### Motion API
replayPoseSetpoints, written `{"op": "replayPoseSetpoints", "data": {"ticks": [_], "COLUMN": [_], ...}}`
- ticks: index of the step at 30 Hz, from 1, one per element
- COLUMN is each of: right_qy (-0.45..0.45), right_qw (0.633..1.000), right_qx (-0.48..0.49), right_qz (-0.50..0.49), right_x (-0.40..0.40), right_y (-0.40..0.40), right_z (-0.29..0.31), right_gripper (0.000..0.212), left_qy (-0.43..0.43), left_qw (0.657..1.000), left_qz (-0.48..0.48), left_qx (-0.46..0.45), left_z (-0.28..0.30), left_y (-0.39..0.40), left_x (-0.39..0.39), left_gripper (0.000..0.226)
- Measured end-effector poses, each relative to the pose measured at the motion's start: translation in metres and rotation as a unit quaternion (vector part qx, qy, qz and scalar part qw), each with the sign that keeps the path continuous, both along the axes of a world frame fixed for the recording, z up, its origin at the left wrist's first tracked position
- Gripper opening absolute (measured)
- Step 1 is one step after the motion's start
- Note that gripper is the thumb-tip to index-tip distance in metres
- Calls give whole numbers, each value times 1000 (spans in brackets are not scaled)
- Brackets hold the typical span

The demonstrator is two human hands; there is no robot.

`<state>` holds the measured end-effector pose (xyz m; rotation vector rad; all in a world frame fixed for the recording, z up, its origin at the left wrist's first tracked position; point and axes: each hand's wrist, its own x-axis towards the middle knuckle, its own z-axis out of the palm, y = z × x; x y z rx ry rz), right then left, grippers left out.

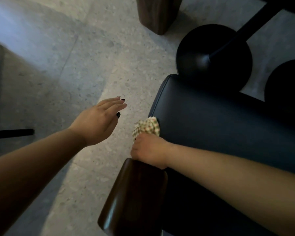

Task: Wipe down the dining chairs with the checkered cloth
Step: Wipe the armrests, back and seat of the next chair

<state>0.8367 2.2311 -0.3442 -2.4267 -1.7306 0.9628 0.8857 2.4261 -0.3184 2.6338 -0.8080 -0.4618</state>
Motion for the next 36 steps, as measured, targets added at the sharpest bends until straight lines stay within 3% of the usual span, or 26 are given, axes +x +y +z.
{"op": "replayPoseSetpoints", "data": {"ticks": [3, 6, 7, 10, 11, 13, 14, 17, 19, 23, 27, 31, 36], "right_qy": [40, 52, 49, -16, -85, -195, -205, -106, -123, -171, -159, -151, -140], "right_qw": [996, 953, 910, 696, 653, 622, 640, 792, 837, 858, 876, 843, 766], "right_qx": [59, 138, 170, 302, 318, 304, 274, 88, -10, 7, -8, -36, -41], "right_qz": [-48, -263, -375, -651, -682, -695, -688, -595, -533, -484, -456, -516, -626], "right_x": [0, 28, 38, 70, 80, 98, 103, 93, 82, 74, 46, 13, -29], "right_y": [-16, -47, -61, -101, -111, -119, -117, -89, -72, -87, -132, -186, -255], "right_z": [10, 27, 34, 57, 59, 54, 48, 15, -2, -8, -4, 4, 4], "right_gripper": [33, 33, 32, 36, 37, 37, 40, 58, 54, 50, 50, 52, 61], "left_qy": [22, 95, 116, 151, 158, 165, 171, 208, 220, 225, 201, 163, 120], "left_qw": [999, 992, 988, 973, 968, 964, 963, 962, 964, 971, 963, 943, 902], "left_qz": [39, 81, 98, 160, 176, 196, 199, 177, 140, 49, -66, -158, -249], "left_qx": [-15, -12, -16, -72, -85, -75, -56, 20, 55, 65, 165, 245, 333], "left_z": [-5, -12, -13, -18, -19, -23, -24, -24, -21, -6, 11, 20, 10], "left_y": [-12, -32, -40, -62, -68, -78, -83, -95, -107, -135, -166, -208, -246], "left_x": [0, -1, 0, 10, 14, 25, 30, 41, 44, 48, 46, 31, -4], "left_gripper": [42, 50, 52, 53, 54, 57, 61, 75, 84, 107, 130, 137, 145]}}
